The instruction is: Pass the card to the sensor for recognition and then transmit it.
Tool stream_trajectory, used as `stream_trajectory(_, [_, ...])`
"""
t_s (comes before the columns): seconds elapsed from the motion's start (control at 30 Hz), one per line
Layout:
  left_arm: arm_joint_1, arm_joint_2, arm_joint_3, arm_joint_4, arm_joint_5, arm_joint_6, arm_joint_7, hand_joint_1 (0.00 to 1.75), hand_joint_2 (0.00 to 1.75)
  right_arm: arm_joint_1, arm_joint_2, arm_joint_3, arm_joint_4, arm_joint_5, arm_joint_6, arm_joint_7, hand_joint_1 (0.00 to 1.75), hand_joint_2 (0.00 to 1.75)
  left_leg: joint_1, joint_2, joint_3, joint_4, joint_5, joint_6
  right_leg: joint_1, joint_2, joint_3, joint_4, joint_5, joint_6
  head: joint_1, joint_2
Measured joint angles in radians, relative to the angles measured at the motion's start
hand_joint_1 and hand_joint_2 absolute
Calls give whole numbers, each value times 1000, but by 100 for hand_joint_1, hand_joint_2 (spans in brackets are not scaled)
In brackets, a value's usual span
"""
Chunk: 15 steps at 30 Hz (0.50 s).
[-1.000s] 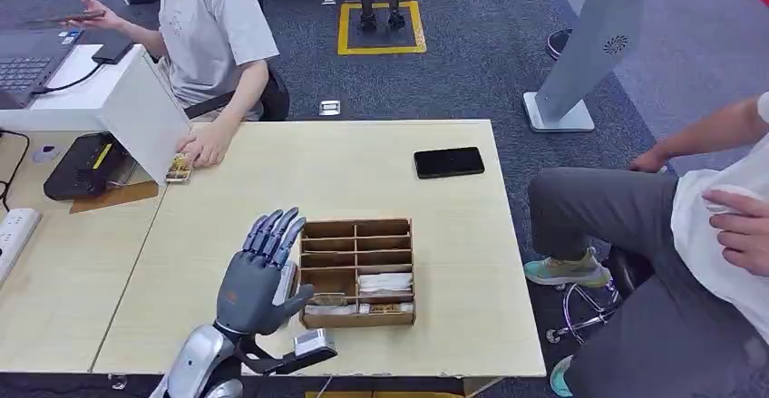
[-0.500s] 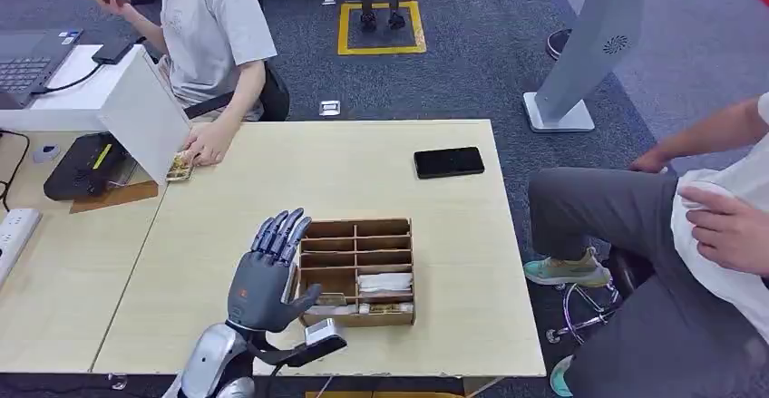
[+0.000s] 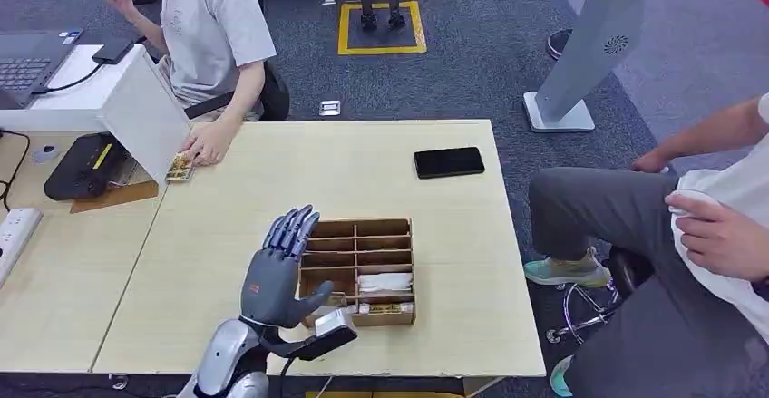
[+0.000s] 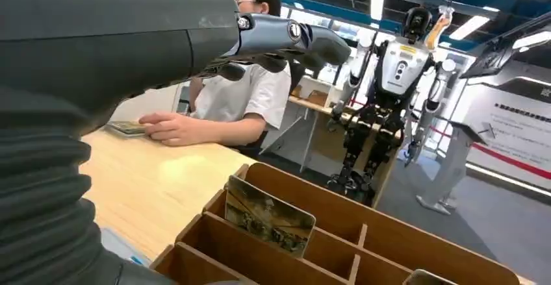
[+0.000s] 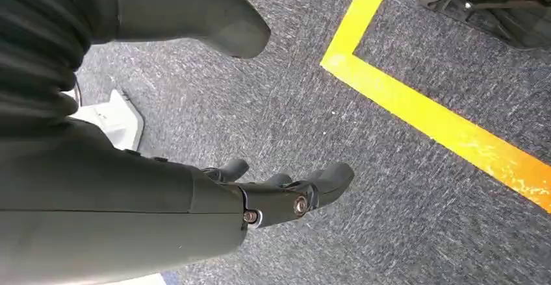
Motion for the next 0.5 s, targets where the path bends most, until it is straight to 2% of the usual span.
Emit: stream_trajectory(0.5, [-4, -14, 20, 27, -4, -6, 3, 0, 175, -1, 1, 0, 0, 2, -1, -2, 0, 175, 0, 0, 0, 0, 0, 0, 0, 0, 1, 0, 0, 0, 0, 0])
